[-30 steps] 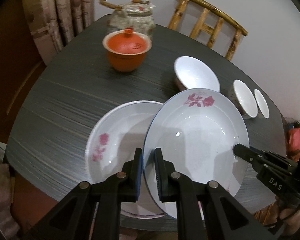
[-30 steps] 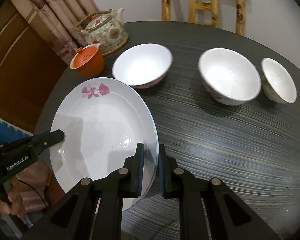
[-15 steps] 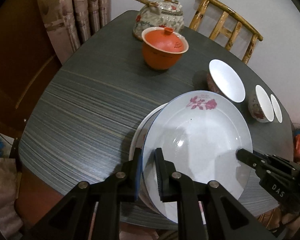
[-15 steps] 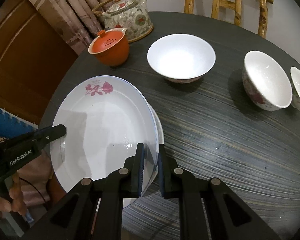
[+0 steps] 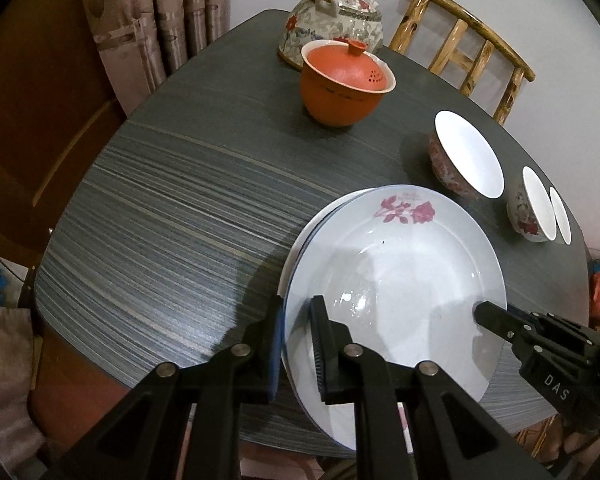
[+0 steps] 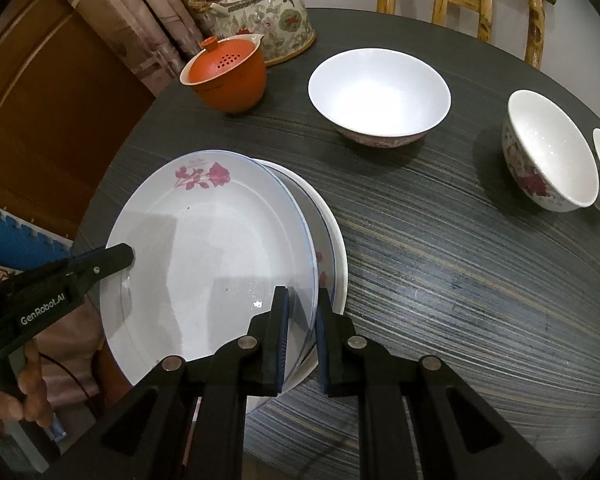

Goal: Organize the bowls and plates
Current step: 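Lower the held rose plate onto the stack of rose plates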

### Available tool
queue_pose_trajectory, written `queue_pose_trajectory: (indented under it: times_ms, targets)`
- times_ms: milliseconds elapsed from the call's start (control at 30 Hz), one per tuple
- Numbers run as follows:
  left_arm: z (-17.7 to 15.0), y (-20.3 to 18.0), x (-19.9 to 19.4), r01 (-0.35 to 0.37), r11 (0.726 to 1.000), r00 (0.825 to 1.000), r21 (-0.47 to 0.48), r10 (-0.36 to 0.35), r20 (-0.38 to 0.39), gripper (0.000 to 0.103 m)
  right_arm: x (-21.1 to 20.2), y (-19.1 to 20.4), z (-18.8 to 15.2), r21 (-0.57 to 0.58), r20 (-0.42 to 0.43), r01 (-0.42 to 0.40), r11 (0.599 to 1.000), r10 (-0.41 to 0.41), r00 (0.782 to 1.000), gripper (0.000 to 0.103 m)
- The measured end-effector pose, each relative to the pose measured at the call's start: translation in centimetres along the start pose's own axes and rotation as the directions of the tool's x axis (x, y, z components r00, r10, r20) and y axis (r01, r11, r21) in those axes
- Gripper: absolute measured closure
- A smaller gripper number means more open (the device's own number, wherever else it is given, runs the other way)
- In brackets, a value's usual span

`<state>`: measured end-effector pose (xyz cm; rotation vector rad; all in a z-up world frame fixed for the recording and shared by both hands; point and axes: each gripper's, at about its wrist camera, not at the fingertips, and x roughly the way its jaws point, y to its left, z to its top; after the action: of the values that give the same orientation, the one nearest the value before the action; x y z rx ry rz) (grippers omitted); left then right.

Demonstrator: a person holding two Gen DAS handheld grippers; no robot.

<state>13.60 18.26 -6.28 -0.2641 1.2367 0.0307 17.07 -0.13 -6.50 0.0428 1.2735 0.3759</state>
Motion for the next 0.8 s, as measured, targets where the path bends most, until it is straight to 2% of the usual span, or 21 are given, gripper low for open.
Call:
queue_pose_trajectory:
  times_ms: [800]
  targets:
    - [-0.11, -0.09, 0.92, -0.047, 0.999, 0.999, 0.021, 0.046, 0.009, 0.089, 0.8, 0.41, -0.45, 0.007, -0.013, 0.017, 1.0, -0.017, 1.0, 0.088]
